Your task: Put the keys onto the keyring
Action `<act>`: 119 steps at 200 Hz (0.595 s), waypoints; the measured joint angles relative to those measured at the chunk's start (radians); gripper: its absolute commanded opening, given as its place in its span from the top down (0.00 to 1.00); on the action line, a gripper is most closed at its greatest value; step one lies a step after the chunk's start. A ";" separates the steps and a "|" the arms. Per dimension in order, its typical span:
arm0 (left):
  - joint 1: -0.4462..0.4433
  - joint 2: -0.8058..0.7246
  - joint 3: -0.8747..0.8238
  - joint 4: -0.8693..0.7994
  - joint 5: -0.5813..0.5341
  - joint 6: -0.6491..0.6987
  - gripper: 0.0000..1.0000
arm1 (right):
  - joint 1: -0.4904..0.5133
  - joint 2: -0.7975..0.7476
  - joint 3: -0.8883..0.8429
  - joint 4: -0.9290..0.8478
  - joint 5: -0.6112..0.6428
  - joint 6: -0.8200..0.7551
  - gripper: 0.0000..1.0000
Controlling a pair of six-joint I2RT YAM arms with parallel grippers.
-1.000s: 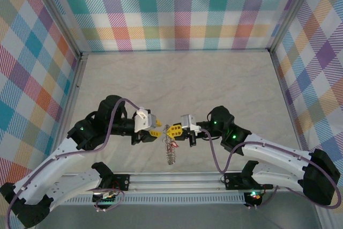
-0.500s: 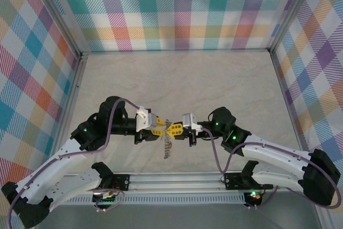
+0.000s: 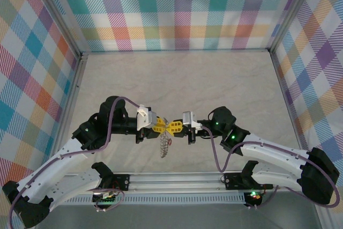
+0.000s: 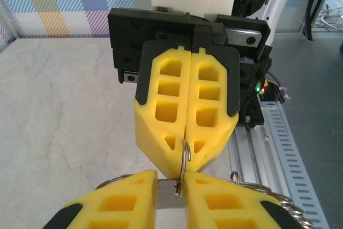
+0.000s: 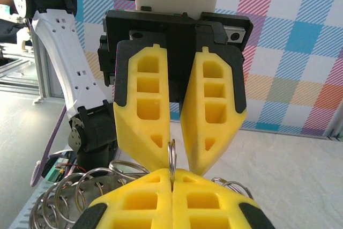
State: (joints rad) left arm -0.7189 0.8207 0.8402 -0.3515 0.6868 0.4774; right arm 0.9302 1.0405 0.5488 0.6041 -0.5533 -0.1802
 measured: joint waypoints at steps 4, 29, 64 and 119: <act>0.000 -0.003 -0.005 0.008 0.000 -0.003 0.81 | 0.000 0.000 0.000 0.000 0.002 -0.002 1.00; 0.000 -0.008 -0.019 0.028 0.005 -0.024 1.00 | 0.000 -0.005 0.000 -0.014 0.017 -0.012 1.00; 0.000 -0.006 -0.019 0.049 0.012 -0.018 1.00 | 0.000 -0.024 0.000 -0.029 0.033 -0.018 0.95; 0.000 0.037 0.021 -0.014 0.003 0.038 1.00 | 0.013 -0.103 -0.007 -0.099 0.129 -0.058 0.69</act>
State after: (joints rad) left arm -0.7193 0.8581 0.8608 -0.3653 0.6895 0.5156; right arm 0.9432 0.9379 0.5415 0.5053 -0.4244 -0.2379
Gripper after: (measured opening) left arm 0.050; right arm 0.308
